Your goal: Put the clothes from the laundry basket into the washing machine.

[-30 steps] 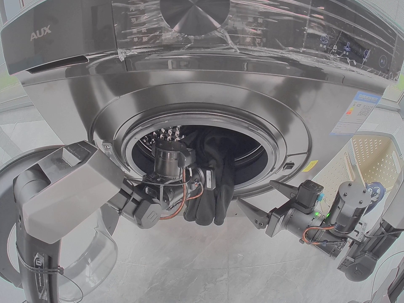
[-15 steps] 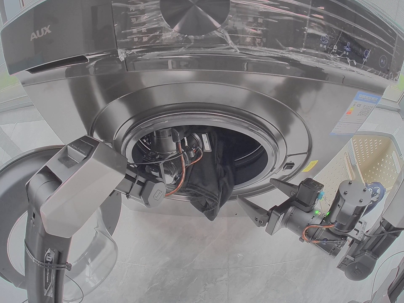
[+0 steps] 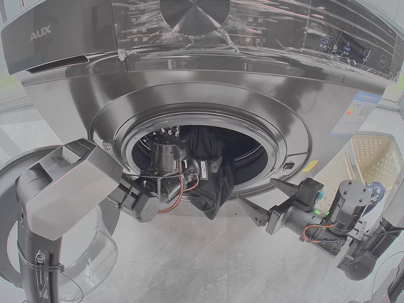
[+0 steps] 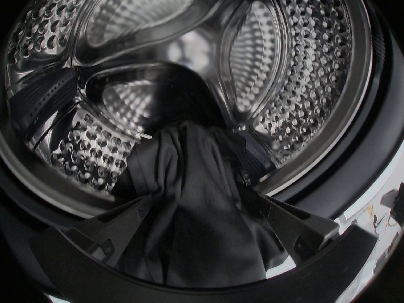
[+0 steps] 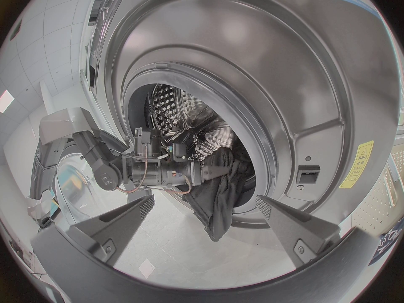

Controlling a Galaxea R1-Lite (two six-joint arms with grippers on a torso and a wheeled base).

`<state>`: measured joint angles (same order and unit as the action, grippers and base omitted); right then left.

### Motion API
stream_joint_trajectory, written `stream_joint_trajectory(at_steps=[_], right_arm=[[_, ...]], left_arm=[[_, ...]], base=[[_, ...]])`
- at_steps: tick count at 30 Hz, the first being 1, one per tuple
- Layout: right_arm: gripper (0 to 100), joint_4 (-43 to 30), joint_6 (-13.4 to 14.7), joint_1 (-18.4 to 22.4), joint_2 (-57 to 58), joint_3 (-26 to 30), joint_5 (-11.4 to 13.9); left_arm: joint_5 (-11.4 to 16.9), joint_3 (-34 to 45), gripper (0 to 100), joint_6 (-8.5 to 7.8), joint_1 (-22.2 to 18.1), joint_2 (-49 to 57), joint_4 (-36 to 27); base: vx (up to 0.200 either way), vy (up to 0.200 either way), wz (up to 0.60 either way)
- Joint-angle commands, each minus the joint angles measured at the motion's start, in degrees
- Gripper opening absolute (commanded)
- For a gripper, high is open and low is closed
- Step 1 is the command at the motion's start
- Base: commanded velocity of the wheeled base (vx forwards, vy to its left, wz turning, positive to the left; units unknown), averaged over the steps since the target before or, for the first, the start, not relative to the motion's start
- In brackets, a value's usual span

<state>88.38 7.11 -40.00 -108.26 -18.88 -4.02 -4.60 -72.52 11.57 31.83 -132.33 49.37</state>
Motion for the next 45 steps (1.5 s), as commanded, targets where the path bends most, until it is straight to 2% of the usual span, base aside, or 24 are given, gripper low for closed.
stream_joint_trajectory(at_steps=[1,4,8,9,19,21,22,24,29,32,40,45], right_arm=[[100,0.0,0.0,0.2,-0.1,0.0,0.0],[100,0.0,0.0,0.0,-0.1,0.0,0.0],[100,0.0,-0.1,-0.3,-0.1,-0.1,-0.1],[100,0.0,-0.1,-0.3,0.0,-0.2,-0.1],[100,0.0,0.0,-0.3,-0.1,-0.6,-0.1],[100,0.0,0.0,-0.3,-0.1,-0.6,-0.1],[100,0.0,0.0,-0.3,-0.1,-0.6,-0.1],[100,0.0,0.0,-0.4,0.1,-0.7,-0.2],[100,0.0,-0.1,-0.1,0.2,-1.1,-0.2],[100,0.0,0.0,-0.1,0.2,-1.2,-0.2],[100,0.0,0.0,-0.2,0.0,-1.2,-0.2],[100,0.0,0.0,-0.1,-0.1,-1.2,-0.2]], left_arm=[[-0.1,4.1,100,-0.49,0.6,3.2,-1.6],[-0.3,5.1,100,-1.37,0.6,3.1,-1.8],[0.0,5.9,100,-1.55,0.6,2.8,-1.7],[0.1,6.0,0,-1.55,0.6,2.7,-1.9],[0.5,4.2,0,-1.02,0.5,0.0,-1.6],[-0.2,0.7,0,0.3,0.6,-1.5,-0.1],[-0.2,0.7,0,0.3,0.6,-1.5,-0.1],[-0.6,-4.0,0,3.37,0.7,-4.0,4.8],[-1.0,-13.2,0,3.55,0.2,-7.2,8.2],[-2.1,-18.0,0,3.46,-0.5,-9.2,8.3],[-2.2,-28.4,0,3.46,-2.2,-13.5,7.7],[-2.4,-26.8,0,3.37,-1.9,-13.9,7.7]], base=[[0.0,0.0,0.0],[0.0,0.0,0.0],[0.0,0.0,0.0],[0.0,0.0,0.0],[0.0,0.0,0.0],[0.0,0.0,0.0],[0.0,0.0,0.0],[0.0,0.0,0.0],[0.0,0.0,0.0],[0.0,0.0,0.0],[0.0,0.0,0.0],[0.0,0.0,0.0]])
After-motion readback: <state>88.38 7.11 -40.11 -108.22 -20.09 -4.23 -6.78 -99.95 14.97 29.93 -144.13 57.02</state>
